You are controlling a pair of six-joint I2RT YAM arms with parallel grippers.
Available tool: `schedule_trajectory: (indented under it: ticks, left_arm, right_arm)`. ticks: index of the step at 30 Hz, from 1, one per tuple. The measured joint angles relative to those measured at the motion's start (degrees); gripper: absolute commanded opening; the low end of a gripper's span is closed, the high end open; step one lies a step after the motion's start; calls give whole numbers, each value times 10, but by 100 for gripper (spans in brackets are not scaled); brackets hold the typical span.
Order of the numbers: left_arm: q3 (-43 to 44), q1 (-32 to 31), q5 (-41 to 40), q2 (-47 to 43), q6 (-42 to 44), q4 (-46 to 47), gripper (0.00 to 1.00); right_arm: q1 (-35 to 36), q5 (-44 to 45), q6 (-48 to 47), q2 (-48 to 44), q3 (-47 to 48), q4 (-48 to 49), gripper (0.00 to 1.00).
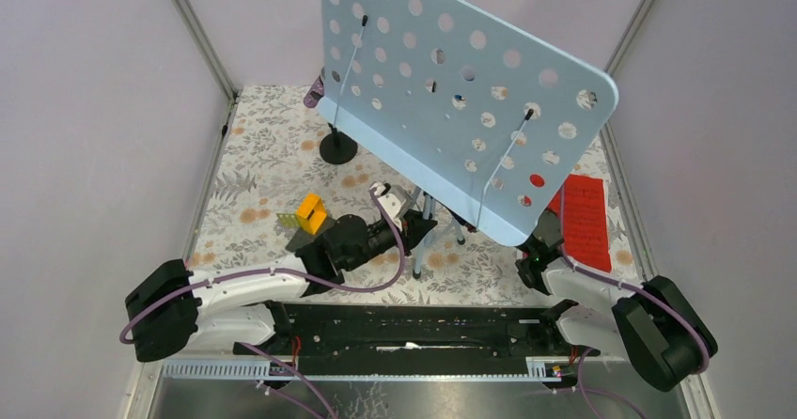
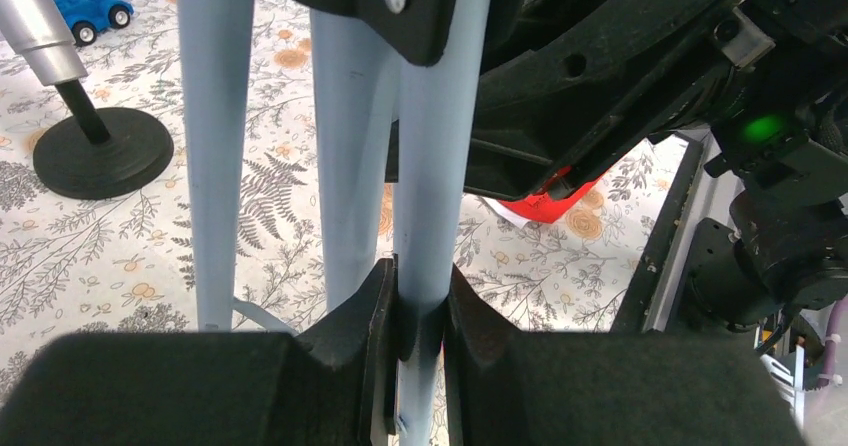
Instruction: Pack up the instrument practice props
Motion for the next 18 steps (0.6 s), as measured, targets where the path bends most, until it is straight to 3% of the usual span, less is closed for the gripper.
schedule_trajectory:
  ticks: [2, 10, 12, 15, 18]
  left_arm:
    - [-9, -2, 0, -2, 1, 18, 0]
    - [-12, 3, -30, 7, 1, 36, 0]
    - [-12, 4, -37, 9, 1, 39, 0]
    - [-12, 4, -42, 10, 1, 41, 0]
    - [-12, 4, -42, 15, 1, 46, 0]
  right_arm:
    - [2, 1, -5, -17, -3, -20, 29]
    - [-6, 50, -32, -131, -9, -194, 60]
    - [-6, 61, -35, -167, -10, -238, 74]
    - [-7, 70, -20, -212, -10, -279, 91]
    - [-7, 77, 29, -248, -13, -285, 99]
